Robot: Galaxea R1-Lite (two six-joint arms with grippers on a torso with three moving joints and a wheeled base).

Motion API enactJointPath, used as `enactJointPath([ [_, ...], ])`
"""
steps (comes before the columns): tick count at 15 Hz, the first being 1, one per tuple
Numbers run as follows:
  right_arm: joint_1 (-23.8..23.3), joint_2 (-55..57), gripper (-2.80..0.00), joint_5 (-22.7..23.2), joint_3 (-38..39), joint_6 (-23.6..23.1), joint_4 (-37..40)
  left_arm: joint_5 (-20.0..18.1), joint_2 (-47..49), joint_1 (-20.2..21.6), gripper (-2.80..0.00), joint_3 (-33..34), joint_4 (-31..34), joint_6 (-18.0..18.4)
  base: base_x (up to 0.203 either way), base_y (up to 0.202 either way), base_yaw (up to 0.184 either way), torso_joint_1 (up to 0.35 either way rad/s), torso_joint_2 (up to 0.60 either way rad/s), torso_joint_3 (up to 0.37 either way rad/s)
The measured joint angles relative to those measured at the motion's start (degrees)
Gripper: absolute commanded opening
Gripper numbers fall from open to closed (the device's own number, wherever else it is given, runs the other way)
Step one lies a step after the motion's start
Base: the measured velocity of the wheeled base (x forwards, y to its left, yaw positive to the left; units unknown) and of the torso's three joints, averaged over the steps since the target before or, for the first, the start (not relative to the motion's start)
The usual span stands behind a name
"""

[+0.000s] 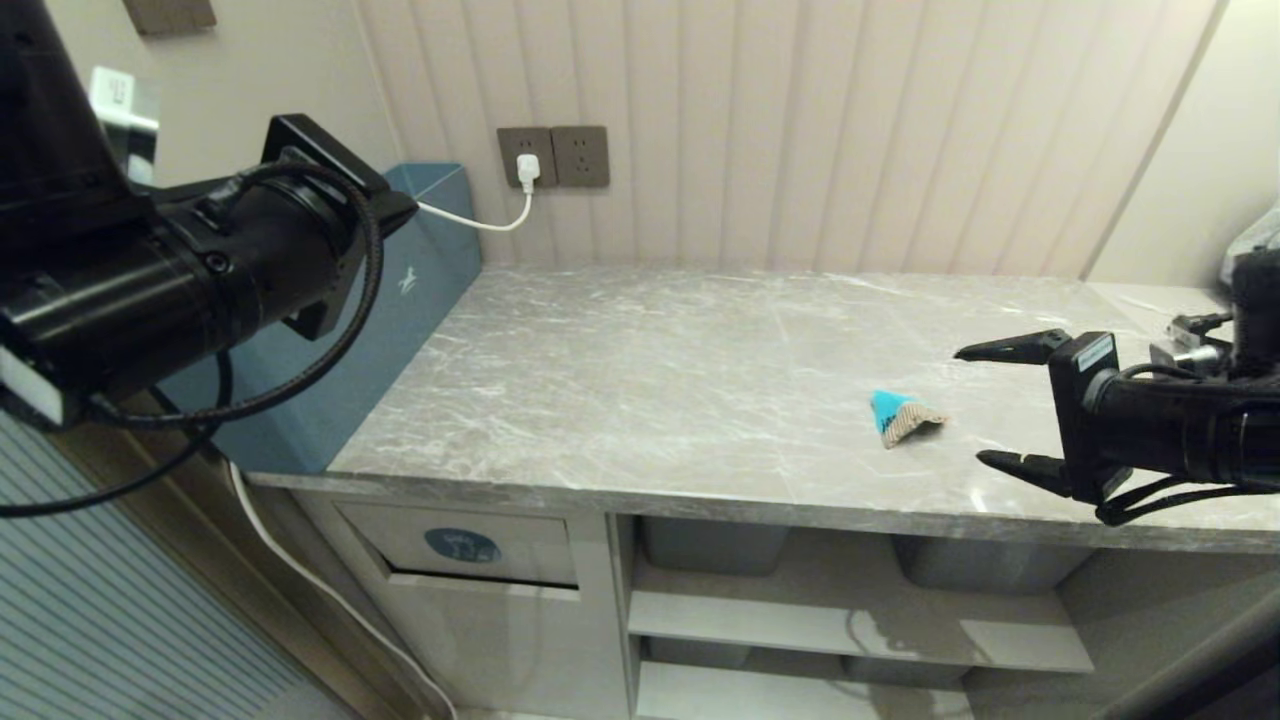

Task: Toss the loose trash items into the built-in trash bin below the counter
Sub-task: Pick up the garbage

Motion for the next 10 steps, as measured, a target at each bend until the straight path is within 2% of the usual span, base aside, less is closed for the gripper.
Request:
enactJointPath([
  [3,0.0,5.0,0.00,-3.7,0.2,-0.1,-4.3,1.3,0.2,0.0,-2.80,-0.3,-0.1,0.0,0.000,0.000,0.000,0.000,0.00,0.000],
  [10,-0.5,11.8,0.00,-4.1,-0.9,0.1,-10.8,1.2,1.3,0.7,-2.80,-0.6,-0.6,0.0,0.000,0.000,0.000,0.000,0.00,0.000],
])
